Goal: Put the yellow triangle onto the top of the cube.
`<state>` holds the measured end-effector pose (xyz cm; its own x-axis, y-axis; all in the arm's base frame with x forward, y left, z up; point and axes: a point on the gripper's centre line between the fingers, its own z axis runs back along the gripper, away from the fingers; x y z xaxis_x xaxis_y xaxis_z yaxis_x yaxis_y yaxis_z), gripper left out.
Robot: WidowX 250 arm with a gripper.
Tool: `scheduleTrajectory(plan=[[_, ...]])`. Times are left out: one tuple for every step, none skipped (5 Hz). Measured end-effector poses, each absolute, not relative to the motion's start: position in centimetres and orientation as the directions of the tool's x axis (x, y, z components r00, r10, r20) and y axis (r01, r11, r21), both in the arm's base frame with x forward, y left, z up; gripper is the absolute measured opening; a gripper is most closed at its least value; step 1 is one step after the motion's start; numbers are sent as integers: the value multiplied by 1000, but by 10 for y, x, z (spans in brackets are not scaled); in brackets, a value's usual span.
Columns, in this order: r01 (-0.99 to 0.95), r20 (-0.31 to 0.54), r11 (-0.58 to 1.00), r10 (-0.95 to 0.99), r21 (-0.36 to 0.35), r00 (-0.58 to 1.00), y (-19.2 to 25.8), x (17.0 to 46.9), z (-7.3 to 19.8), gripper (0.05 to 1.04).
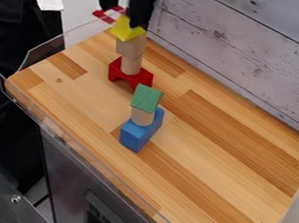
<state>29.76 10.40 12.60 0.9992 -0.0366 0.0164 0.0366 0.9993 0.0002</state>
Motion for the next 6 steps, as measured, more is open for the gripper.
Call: scheduleTrajectory(plan=[[8,64,1000,-9,14,998,106,284,151,999],[-15,31,1000,14,9,999,102,248,155,1000],[-33,-26,999,33,25,999,95,215,143,999],[1,-38,1000,-2,-21,999,85,207,123,999],[13,-32,1000,-14,-28,999,85,210,113,999],[6,-10,999,-6,-46,1000,84,219,102,999]])
